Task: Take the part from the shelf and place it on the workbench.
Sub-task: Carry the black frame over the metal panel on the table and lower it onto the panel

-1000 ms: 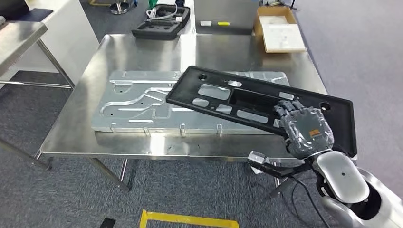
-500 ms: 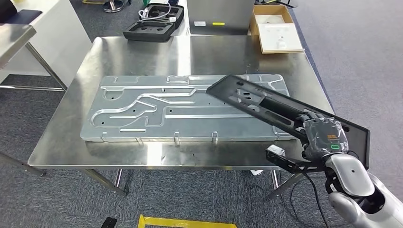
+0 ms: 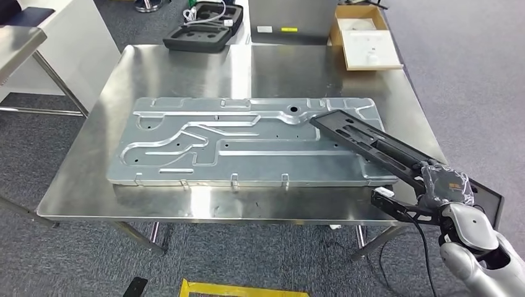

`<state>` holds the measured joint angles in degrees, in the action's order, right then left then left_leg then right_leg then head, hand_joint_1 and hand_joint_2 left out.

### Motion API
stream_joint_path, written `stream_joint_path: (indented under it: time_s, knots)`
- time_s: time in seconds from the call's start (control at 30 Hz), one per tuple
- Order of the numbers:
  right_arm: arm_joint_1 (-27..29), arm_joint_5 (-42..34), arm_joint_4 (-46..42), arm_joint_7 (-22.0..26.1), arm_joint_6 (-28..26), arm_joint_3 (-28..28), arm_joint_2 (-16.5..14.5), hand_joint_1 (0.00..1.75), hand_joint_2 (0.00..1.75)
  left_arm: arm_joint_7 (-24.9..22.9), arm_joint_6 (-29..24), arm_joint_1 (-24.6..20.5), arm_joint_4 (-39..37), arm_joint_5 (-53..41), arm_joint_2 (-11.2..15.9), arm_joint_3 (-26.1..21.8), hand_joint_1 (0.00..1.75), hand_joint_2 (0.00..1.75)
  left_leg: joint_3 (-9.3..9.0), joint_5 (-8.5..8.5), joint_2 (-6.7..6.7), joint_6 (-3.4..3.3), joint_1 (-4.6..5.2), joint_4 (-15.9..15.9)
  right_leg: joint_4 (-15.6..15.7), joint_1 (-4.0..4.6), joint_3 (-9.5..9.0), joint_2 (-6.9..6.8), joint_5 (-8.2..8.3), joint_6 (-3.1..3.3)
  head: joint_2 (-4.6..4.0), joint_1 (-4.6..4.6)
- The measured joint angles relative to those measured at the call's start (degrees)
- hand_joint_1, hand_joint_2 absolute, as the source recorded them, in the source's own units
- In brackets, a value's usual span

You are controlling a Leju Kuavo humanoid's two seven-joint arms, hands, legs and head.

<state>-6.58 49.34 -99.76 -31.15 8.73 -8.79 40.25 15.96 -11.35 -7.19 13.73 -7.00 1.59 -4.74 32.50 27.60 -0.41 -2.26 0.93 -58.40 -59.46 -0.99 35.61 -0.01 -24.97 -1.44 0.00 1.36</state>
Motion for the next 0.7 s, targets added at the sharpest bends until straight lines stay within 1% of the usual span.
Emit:
stream_joint_path:
  time_s: [0.03, 0.07, 0.1, 0.13, 0.17, 0.2, 0.23, 0.27, 0.3, 0.33, 0.37, 0.4, 0.43, 0.47, 0.5, 0.53, 0.6, 0.63, 0.7]
  knots:
    - [0.06, -0.01, 0.33, -0.01, -0.07, 0.13, -0.06, 0.00, 0.00, -0.01, -0.03, -0.04, 0.00, 0.07, 0.01, 0.00, 0.00, 1.75, -0.07, 0.06, 0.01, 0.17, 0.01, 0.05, 0.09, -0.07, 0.02, 0.03, 0.02, 0.34, 0.00, -0.02]
    - [0.09, -0.01, 0.65, -0.03, -0.13, 0.22, -0.12, 0.00, 0.00, -0.01, -0.08, -0.05, 0.01, 0.14, 0.00, 0.00, 0.00, 1.75, -0.09, 0.28, 0.02, 0.44, -0.01, -0.03, 0.20, -0.17, -0.08, 0.02, 0.00, 0.64, 0.00, -0.03]
    - [0.08, -0.01, 0.91, -0.04, -0.21, 0.27, -0.17, 0.00, 0.00, -0.02, -0.17, -0.04, 0.01, 0.19, -0.03, 0.00, 0.00, 1.31, 0.17, 0.87, 0.04, 0.77, -0.04, -0.70, 0.34, -0.29, -0.22, 0.01, -0.02, 0.94, 0.00, -0.08]
    - [0.07, -0.01, 1.09, -0.05, -0.34, 0.29, -0.21, 0.00, 0.00, -0.03, -0.41, -0.05, 0.01, 0.25, -0.08, 0.00, 0.00, 0.87, 0.96, 1.99, 0.06, 1.11, -0.10, -2.50, 0.48, -0.42, -0.37, -0.01, -0.03, 1.23, 0.00, -0.15]
    - [0.06, -0.01, 1.21, -0.06, -0.50, 0.31, -0.25, 0.00, 0.00, -0.07, -0.77, -0.06, 0.01, 0.26, -0.10, 0.00, 0.00, 0.44, 2.34, 3.50, 0.08, 1.42, -0.22, -5.35, 0.54, -0.45, -0.49, -0.04, -0.09, 1.44, 0.00, -0.22]
    - [0.05, -0.02, 1.31, -0.06, -0.73, 0.31, -0.31, 0.00, 0.00, -0.15, -1.32, -0.06, 0.00, 0.26, -0.09, 0.00, 0.00, 0.00, 4.28, 5.20, 0.10, 1.64, -0.31, -9.19, 0.53, -0.42, -0.55, -0.05, -0.18, 1.60, 0.00, -0.28]
    - [0.05, -0.05, 1.40, -0.09, -0.95, 0.31, -0.41, 0.00, 0.00, -0.27, -1.95, -0.04, 0.00, 0.28, -0.05, 0.00, 0.00, 0.00, 6.37, 6.54, 0.10, 1.78, -0.41, -13.02, 0.51, -0.38, -0.60, -0.05, -0.27, 1.71, 0.00, -0.30]
    - [0.06, -0.10, 1.49, -0.14, -1.16, 0.31, -0.54, 0.00, 0.00, -0.44, -2.55, 0.01, 0.00, 0.31, -0.02, 0.00, 0.00, 0.00, 7.93, 7.00, 0.10, 1.84, -0.46, -15.62, 0.50, -0.34, -0.67, -0.05, -0.35, 1.76, 0.00, -0.30]
    - [0.07, -0.18, 1.60, -0.22, -1.38, 0.31, -0.71, 0.00, 0.00, -0.63, -3.07, 0.06, 0.00, 0.33, 0.00, 0.00, 0.00, 0.00, 8.59, 6.36, 0.10, 1.82, -0.49, -16.27, 0.49, -0.31, -0.79, -0.03, -0.45, 1.78, 0.00, -0.31]
    - [0.07, -0.27, 1.67, -0.31, -1.57, 0.31, -0.87, 0.00, 0.00, -0.81, -3.44, 0.09, 0.00, 0.38, 0.01, 0.00, 0.00, 0.00, 8.12, 4.69, 0.10, 1.71, -0.49, -14.61, 0.49, -0.29, -0.97, -0.01, -0.56, 1.76, 0.00, -0.31]
    - [0.08, -0.39, 1.72, -0.38, -1.83, 0.31, -1.02, 0.00, 0.00, -0.97, -3.76, 0.10, 0.00, 0.49, 0.00, 0.00, 0.00, 0.00, 6.61, 2.31, 0.10, 1.49, -0.49, -10.99, 0.50, -0.26, -1.22, 0.02, -0.69, 1.70, 0.00, -0.31]
    - [0.06, -0.53, 1.75, -0.39, -2.13, 0.31, -1.14, 0.00, 0.00, -1.10, -4.05, 0.07, 0.00, 0.66, 0.00, 0.00, 0.00, 0.00, 4.72, 0.38, 0.10, 1.18, -0.45, -6.84, 0.52, -0.22, -1.45, 0.04, -0.83, 1.59, 0.00, -0.29]
    - [0.01, -0.64, 1.76, -0.31, -2.51, 0.31, -1.27, 0.00, 0.00, -1.21, -4.39, 0.02, 0.00, 0.88, -0.01, 0.00, 0.00, 0.00, 3.08, -0.92, 0.09, 0.93, -0.35, -3.34, 0.52, -0.13, -1.60, 0.06, -0.93, 1.41, 0.00, -0.26]
    - [-0.05, -0.72, 1.74, -0.18, -2.92, 0.31, -1.39, 0.00, 0.00, -1.34, -4.78, -0.01, 0.00, 1.12, -0.01, 0.00, 0.00, 0.00, 1.98, -1.54, 0.07, 0.72, -0.22, -1.03, 0.57, -0.07, -1.67, 0.07, -0.97, 1.16, 0.00, -0.26]
    - [-0.12, -0.77, 1.72, 0.01, -3.30, 0.31, -1.54, 0.00, 0.00, -1.49, -5.14, -0.02, 0.00, 1.31, -0.01, 0.00, 0.00, 0.00, 1.55, -1.43, 0.06, 0.59, -0.10, -0.15, 0.64, -0.04, -1.68, 0.07, -0.99, 0.87, 0.00, -0.24]
    - [-0.18, -0.78, 1.65, 0.21, -3.62, 0.31, -1.69, 0.00, 0.00, -1.64, -5.52, 0.01, 0.00, 1.43, -0.02, 0.00, 0.00, 0.00, 1.47, -1.45, 0.04, 0.48, -0.03, 0.06, 0.75, -0.01, -1.70, 0.07, -0.96, 0.55, 0.00, -0.25]
    - [-0.27, -0.84, 1.43, 0.55, -4.05, 0.31, -1.94, 0.00, 0.00, -1.91, -6.10, 0.08, 0.00, 1.48, -0.03, 0.00, 0.00, 0.00, 1.10, -1.73, 0.02, -0.01, -0.28, 0.66, 0.45, -0.06, -1.67, 0.06, -1.36, -0.05, 0.00, -0.21]
    - [-0.37, -1.01, 1.32, 0.79, -4.33, 0.31, -2.04, 0.00, 0.00, -2.05, -6.44, 0.06, 0.00, 1.48, -0.04, 0.00, 0.00, 0.00, 0.85, -1.91, 0.03, -0.30, -0.43, 1.03, -0.81, -0.06, -1.17, 0.07, -2.23, -0.29, 0.00, -0.18]
    - [-0.63, -1.68, 1.18, 1.46, -5.00, 0.31, -2.26, 0.00, 0.00, -2.34, -7.14, 0.01, 0.00, 1.50, -0.06, 0.00, 0.00, 0.00, 0.54, -2.08, 0.05, -0.64, -0.55, 1.37, -5.20, -0.10, 0.77, 0.05, -4.79, -0.58, 0.00, -0.09]
